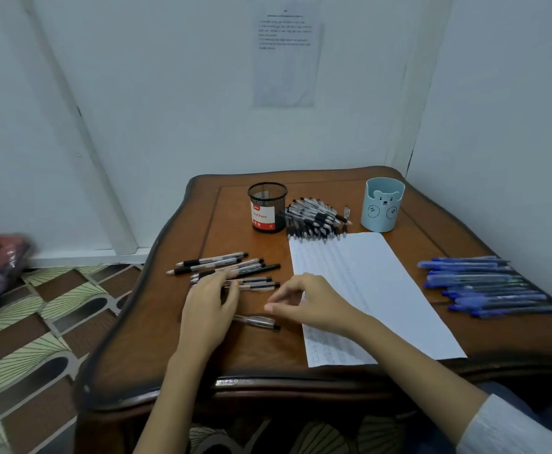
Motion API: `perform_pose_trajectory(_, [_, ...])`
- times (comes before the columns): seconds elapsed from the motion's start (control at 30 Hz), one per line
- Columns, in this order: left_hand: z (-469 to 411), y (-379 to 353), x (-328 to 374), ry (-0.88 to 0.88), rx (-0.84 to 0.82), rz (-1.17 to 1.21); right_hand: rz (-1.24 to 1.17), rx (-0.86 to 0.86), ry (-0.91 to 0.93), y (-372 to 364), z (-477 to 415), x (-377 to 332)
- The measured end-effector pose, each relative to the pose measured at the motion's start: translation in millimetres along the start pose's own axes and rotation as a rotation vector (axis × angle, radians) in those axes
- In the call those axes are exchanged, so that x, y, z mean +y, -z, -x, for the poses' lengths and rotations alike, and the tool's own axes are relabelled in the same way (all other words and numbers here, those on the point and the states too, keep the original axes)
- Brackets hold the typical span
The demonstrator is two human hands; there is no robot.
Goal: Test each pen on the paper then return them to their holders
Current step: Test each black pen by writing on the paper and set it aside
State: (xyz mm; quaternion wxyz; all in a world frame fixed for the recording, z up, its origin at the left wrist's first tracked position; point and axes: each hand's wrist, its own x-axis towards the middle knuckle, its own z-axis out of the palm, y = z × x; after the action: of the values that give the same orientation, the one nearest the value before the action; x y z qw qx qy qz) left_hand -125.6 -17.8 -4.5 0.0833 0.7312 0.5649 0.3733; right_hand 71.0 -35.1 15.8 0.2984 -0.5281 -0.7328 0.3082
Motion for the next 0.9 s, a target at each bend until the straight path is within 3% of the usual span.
perform_pose_trajectory(0.13, [10, -1, -10, 0.01, -0.043, -0.025, 0.219, -0.058, 0.096, -15, 5, -3])
perform_pose_trajectory(0.2, [11, -2, -10, 0.001, -0.053, -0.031, 0.145, -0.001, 0.102, -19, 5, -1])
perform_pose_trajectory(0.4, [12, -1, -6, -0.029, -0.034, 0.044, -0.377, 0.177, -0.072, -3, 7, 6])
perform_pose_trajectory(0.67, [14, -1, 7, -0.124, -0.047, -0.023, -1.325, 0.418, -0.265, 35, 12, 5])
perform_pose_trajectory(0.9, [19, -23, 33, -0.196, -0.141, 0.034, -1.524, 0.448, -0.307, 74, 29, 24])
